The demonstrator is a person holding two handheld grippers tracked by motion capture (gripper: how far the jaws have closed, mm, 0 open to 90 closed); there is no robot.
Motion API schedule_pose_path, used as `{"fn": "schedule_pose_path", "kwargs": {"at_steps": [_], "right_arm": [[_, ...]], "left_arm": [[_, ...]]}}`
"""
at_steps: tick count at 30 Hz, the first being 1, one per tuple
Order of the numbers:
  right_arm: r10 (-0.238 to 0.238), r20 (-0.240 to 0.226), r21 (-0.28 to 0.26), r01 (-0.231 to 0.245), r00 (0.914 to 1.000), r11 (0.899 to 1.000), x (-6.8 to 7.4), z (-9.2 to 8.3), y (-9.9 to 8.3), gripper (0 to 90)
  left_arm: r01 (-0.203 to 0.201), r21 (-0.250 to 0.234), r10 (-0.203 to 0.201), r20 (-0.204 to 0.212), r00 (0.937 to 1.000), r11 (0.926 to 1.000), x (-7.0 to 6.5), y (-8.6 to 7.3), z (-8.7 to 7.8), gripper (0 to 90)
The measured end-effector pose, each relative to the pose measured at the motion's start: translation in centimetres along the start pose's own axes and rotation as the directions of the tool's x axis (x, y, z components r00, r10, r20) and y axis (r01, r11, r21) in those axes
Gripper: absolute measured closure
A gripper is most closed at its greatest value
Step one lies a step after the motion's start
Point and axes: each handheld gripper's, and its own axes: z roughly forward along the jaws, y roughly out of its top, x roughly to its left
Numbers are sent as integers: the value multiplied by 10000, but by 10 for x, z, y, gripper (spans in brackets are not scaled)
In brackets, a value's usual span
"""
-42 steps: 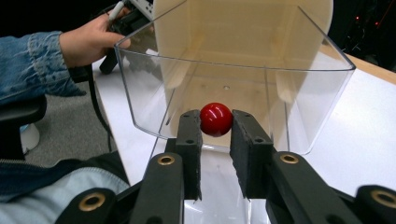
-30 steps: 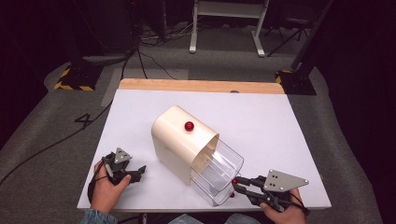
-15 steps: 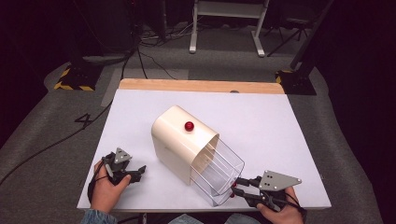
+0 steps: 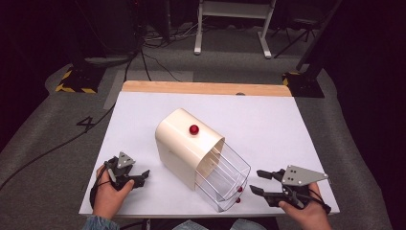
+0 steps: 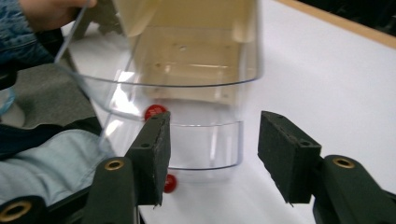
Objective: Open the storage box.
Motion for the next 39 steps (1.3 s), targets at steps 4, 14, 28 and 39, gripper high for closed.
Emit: {"fn": "schedule_pose_path", "kwargs": {"at_steps": [4,14,28,39], "right_arm": [[220,325,-226,-212,9992,9995,-14,-8,2,414],[923,1592,-25,-931,9829,9957,-61,-16,-12,308],[1133,3235,1584,-1718,9394,9723,-105,-18,-53,202],[2017,3371,2214,-2857,9196,9324,-128,-14,-87,189]], "left_arm": [[58,-26,-58,9,10000,10000,0,0,0,231],[122,-31,-122,43,9999,9999,0,0,0,230],[-242,51,240,413,9989,9997,8,-3,-5,251],[-289,24,287,425,9987,9996,8,-3,-4,249]]}}
